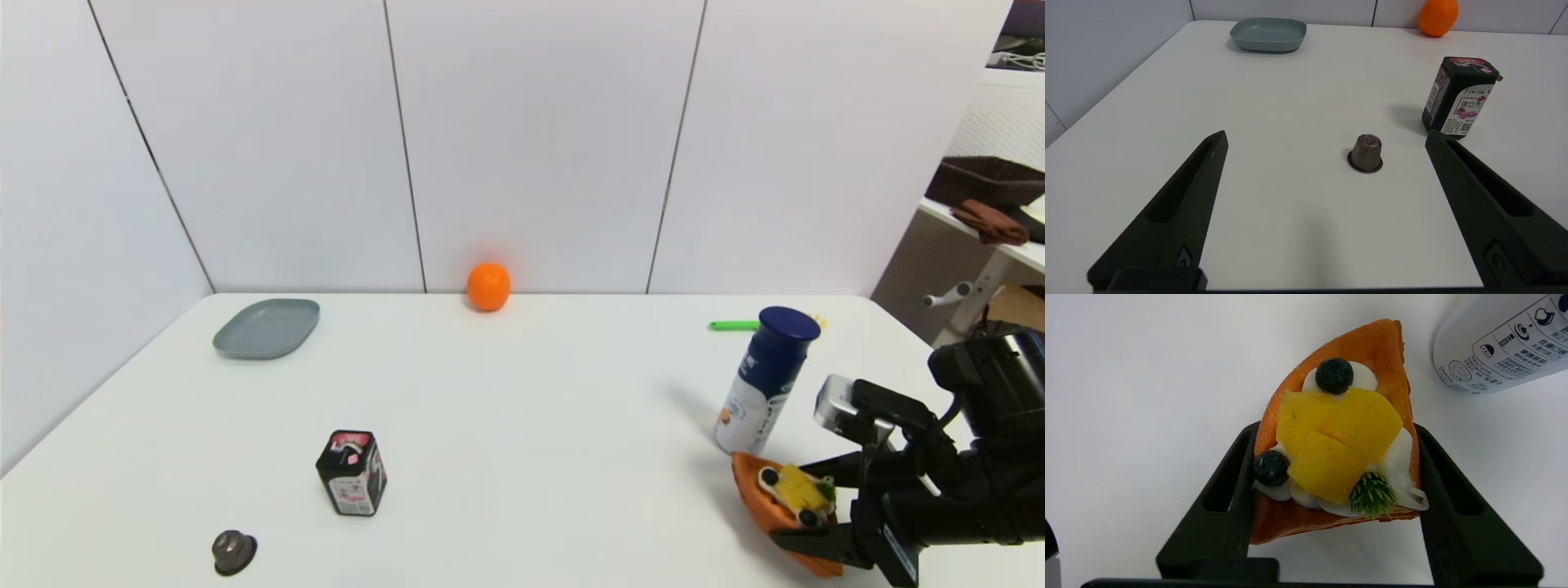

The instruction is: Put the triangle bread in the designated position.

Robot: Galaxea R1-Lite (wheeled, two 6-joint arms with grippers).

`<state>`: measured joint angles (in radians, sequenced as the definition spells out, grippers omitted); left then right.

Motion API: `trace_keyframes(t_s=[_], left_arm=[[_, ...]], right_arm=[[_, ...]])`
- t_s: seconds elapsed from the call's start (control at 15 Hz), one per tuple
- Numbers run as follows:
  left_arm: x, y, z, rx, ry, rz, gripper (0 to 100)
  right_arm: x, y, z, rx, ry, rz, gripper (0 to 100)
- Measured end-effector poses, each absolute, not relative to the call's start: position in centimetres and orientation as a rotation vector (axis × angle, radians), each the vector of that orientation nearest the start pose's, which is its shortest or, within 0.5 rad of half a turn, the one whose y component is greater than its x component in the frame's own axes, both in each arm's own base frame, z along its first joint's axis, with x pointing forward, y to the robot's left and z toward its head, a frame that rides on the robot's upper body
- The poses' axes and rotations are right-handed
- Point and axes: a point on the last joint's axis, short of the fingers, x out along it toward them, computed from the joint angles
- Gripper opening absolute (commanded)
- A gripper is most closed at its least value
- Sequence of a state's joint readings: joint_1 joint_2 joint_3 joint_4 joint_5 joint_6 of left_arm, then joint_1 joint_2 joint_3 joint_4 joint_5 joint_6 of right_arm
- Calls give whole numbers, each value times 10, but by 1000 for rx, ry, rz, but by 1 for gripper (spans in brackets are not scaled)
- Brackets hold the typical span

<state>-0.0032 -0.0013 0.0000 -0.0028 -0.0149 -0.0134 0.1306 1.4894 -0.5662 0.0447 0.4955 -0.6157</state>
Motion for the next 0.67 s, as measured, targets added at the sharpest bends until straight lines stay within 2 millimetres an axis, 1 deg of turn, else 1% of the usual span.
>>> trace_keyframes(t_s=[0.4,0.67], left_arm=[[-23,0,76,-14,-4,-18,100],[-23,0,76,-13,-4,-19,100]], right_arm=[[198,36,122,-368,755,840,100],[197,35,130,-374,728,822,100]])
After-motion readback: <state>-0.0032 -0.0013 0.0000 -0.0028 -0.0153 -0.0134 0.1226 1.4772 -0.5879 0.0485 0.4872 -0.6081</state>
